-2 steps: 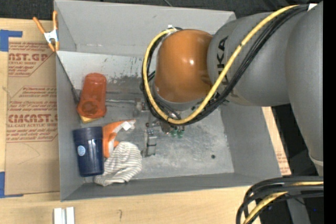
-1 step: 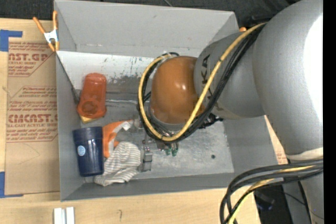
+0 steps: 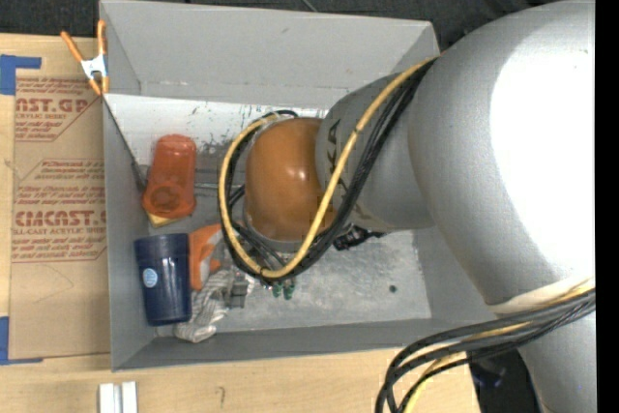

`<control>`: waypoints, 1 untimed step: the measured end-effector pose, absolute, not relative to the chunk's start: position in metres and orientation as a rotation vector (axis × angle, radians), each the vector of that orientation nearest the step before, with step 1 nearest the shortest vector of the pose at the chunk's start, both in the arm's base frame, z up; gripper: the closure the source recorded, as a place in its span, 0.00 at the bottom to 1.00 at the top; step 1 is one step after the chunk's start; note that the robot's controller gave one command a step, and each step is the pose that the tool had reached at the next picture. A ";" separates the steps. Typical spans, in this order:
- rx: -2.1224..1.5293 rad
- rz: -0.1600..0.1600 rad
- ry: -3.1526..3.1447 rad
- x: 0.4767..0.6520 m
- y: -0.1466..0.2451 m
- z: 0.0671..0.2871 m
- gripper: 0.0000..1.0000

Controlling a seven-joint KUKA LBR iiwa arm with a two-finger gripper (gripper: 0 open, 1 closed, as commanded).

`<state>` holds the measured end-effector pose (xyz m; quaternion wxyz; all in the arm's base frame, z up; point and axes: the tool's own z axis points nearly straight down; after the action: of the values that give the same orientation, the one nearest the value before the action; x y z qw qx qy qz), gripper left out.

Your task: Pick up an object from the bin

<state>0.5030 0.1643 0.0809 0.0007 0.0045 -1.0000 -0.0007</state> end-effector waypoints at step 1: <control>0.014 -0.003 -3.140 0.503 0.164 0.081 1.00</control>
Offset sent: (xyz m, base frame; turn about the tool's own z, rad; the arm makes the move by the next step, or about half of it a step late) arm 0.0244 -0.0287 0.0969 -0.0128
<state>0.5030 0.1643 0.0810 0.0007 0.0043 -1.0000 -0.0008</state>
